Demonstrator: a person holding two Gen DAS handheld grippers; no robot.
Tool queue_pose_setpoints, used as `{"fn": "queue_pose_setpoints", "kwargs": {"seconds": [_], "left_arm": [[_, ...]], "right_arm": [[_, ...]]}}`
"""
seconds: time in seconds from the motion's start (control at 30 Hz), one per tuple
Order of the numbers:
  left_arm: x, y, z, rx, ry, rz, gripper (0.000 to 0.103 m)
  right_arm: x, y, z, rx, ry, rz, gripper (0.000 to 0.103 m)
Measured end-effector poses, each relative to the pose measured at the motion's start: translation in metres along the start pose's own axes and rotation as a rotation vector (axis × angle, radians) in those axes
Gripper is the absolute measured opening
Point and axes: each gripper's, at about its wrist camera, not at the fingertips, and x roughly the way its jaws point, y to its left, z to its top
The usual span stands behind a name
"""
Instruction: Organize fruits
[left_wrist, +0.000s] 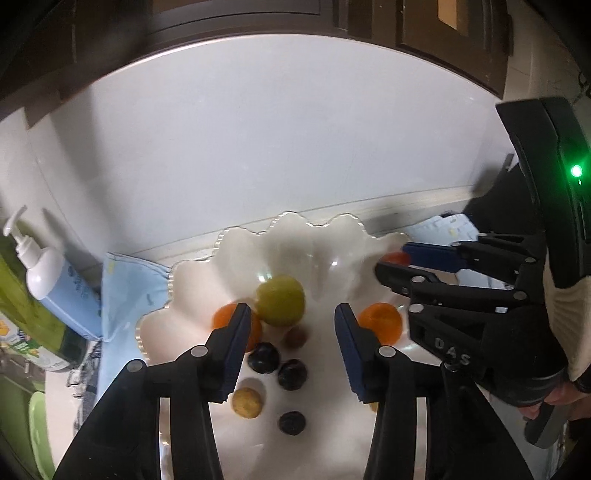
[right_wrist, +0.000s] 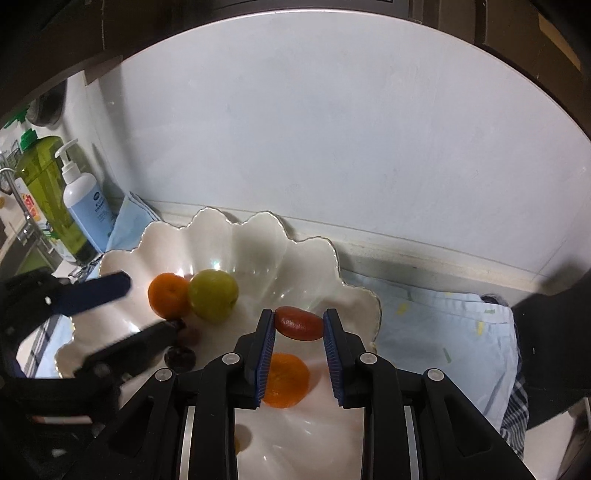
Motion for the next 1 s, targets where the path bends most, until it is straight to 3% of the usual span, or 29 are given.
{"fn": "queue_pose_setpoints", "kwargs": {"seconds": [0.03,0.1,0.43,0.7,1.0], "left_arm": [[-0.001,0.001,0.000,-0.004,-0.001,0.016,0.055],[-0.004,0.006,-0.001,-0.020,-0.006,0.042,0.061],[-0.032,0.023,-0.014,-0.092,-0.032,0.094,0.071],[-0.094,0.019,-0.041,-0.095,-0.139,0.156,0.094],[-0.178,0.020,-0.078,-0.097,-0.272,0.228,0.103]], "right_arm": [[0.000,0.000,-0.001,0.002,0.004,-0.004,0.042],[-0.001,-0.001,-0.002,0.005,-0.002,-0.027,0.051],[-0.045,0.008,-0.022,0.031,-0.079,-0.063,0.073],[-0.108,0.023,-0.049,0.037,-0.191,-0.137,0.085],[-0.184,0.054,-0.088,0.055,-0.332,-0.159,0.088]]}}
